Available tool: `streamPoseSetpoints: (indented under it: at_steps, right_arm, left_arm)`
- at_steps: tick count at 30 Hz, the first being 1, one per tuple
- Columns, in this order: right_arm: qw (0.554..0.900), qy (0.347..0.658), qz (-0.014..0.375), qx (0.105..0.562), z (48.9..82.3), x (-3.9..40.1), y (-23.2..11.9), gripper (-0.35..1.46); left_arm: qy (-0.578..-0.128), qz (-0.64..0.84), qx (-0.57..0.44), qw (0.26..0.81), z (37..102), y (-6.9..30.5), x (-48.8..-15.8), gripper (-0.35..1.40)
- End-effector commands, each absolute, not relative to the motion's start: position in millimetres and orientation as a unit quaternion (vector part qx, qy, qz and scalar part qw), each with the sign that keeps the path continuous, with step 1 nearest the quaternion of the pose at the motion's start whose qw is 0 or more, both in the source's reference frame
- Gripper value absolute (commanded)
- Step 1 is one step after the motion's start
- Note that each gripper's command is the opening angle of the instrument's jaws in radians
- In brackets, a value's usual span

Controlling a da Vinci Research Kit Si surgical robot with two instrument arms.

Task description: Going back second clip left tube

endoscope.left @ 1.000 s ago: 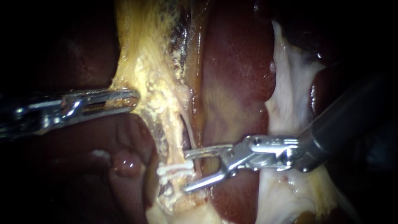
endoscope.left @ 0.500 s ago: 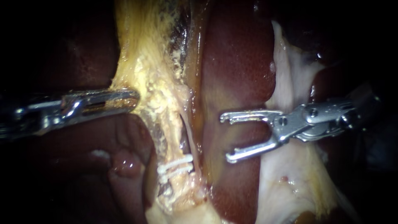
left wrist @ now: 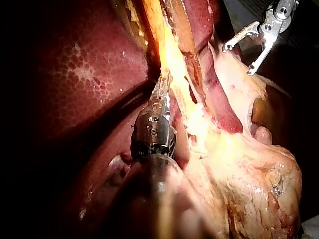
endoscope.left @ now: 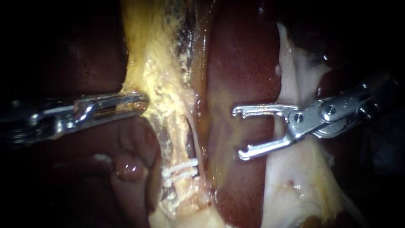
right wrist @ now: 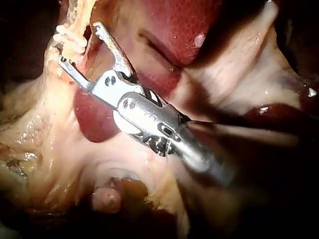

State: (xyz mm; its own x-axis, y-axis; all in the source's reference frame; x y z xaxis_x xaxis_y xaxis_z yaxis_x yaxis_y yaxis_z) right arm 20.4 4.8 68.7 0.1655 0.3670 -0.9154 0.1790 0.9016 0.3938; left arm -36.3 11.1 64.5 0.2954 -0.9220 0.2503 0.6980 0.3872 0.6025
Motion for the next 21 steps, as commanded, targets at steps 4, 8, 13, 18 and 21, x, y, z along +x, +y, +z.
streamPoseSetpoints:
  at_steps: [4,8,13,18,21]
  right_arm:
    - [0.733,0.643,0.064,0.212,68.7,20.5,4.7,0.6]
    - [0.733,0.643,0.064,0.212,68.7,20.5,4.7,0.6]
    - [0.733,0.643,0.064,0.212,68.7,20.5,4.7,0.6]
    - [0.733,0.643,0.064,0.212,68.7,20.5,4.7,0.6]
    - [0.733,0.643,0.064,0.212,68.7,20.5,4.7,0.6]
  left_arm:
    - [-0.286,-0.515,0.199,0.783,65.7,11.1,-37.5,-0.35]
    - [-0.286,-0.514,0.2,0.783,65.8,11.0,-37.7,-0.35]
    - [-0.286,-0.514,0.201,0.783,65.7,11.0,-37.4,-0.35]
    - [-0.286,-0.514,0.201,0.783,65.6,11.0,-37.4,-0.35]
    - [-0.286,-0.514,0.201,0.783,65.6,11.0,-37.4,-0.35]
